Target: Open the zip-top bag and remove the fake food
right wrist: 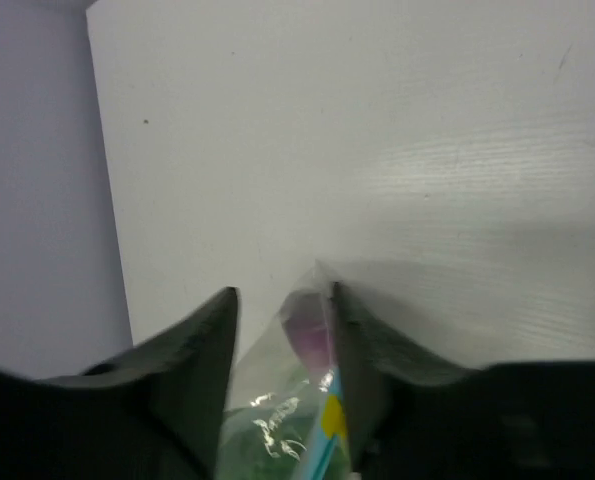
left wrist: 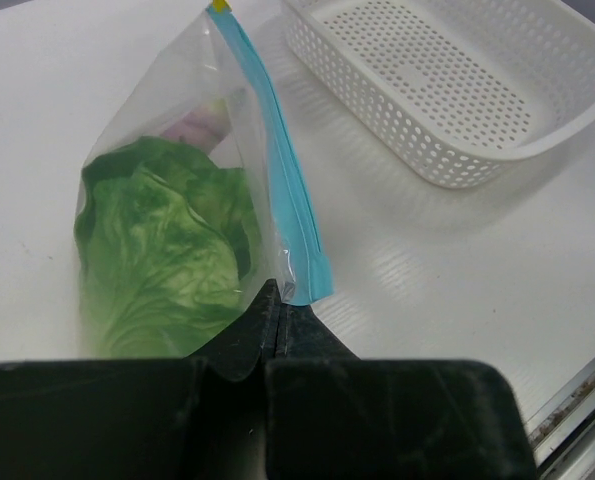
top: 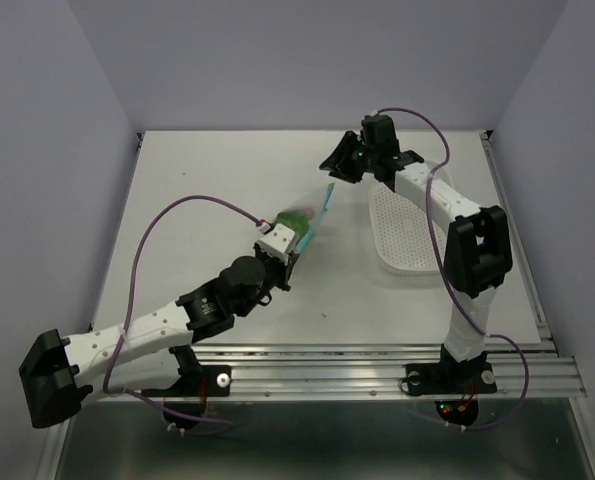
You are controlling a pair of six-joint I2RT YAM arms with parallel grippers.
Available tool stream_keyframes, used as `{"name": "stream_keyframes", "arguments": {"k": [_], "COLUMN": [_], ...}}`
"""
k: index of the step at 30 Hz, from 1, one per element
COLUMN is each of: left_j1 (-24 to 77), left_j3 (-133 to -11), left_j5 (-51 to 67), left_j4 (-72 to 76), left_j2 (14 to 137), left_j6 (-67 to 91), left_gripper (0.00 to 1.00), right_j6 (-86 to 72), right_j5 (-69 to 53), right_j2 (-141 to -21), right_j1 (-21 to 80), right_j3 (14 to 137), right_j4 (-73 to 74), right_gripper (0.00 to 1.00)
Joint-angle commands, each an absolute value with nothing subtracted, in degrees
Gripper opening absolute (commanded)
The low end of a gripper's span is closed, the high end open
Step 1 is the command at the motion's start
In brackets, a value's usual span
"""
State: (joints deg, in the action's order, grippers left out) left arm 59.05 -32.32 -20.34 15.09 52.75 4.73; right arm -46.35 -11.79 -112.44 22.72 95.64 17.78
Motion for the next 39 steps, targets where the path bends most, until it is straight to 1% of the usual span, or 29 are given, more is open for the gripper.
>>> {"name": "stream_keyframes", "arguments": {"k": [1, 3, 5, 6, 12, 15, 19, 24, 33, 39], "left_j1": [60.21, 60.21, 60.21, 60.21, 60.21, 60.29, 60.29, 60.38, 60.47, 60.47], "left_j3": [-32.43, -32.52, -32.69, -32.61, -32.43, -32.26, -32.17, -32.43, -32.26, -31.90], "left_j5": [-20.56, -21.09, -21.79, -22.06, -22.24, -21.71, -20.83, -20.13, -20.13, -20.21], "left_j4": [17.31, 17.49, 17.58, 17.84, 18.28, 18.46, 18.54, 18.55, 18.63, 18.54], "left_j2": [52.65, 52.65, 52.47, 52.30, 51.07, 51.15, 52.20, 53.00, 52.47, 52.12], "left_j6": [5.89, 5.98, 6.15, 6.24, 6.50, 6.50, 6.68, 6.42, 6.50, 6.50], "left_gripper": [0.00, 0.00, 0.00, 0.00, 0.00, 0.00, 0.00, 0.00, 0.00, 0.00], "right_j6": [-42.46, -41.66, -40.61, -40.43, -39.73, -40.77, -42.71, -43.15, -44.73, -45.70], "right_j5": [-14.74, -16.87, -18.89, -19.24, -19.25, -18.46, -16.26, -18.72, -19.34, -19.16], "right_j2": [-110.05, -107.50, -104.16, -102.93, -93.97, -86.34, -78.95, -77.34, -80.24, -80.77], "right_j1": [19.25, 19.25, 19.25, 19.25, 19.25, 19.25, 19.25, 21.70, 28.91, 30.67], "right_j3": [96.51, 94.84, 92.57, 91.42, 81.84, 73.08, 64.80, 62.05, 63.37, 63.20], "right_j4": [11.16, 11.16, 11.25, 11.16, 14.32, 16.61, 17.75, 19.60, 16.35, 15.38], "right_gripper": [0.58, 0.70, 0.86, 1.00, 1.00, 1.00, 1.00, 1.00, 1.00, 1.00]}}
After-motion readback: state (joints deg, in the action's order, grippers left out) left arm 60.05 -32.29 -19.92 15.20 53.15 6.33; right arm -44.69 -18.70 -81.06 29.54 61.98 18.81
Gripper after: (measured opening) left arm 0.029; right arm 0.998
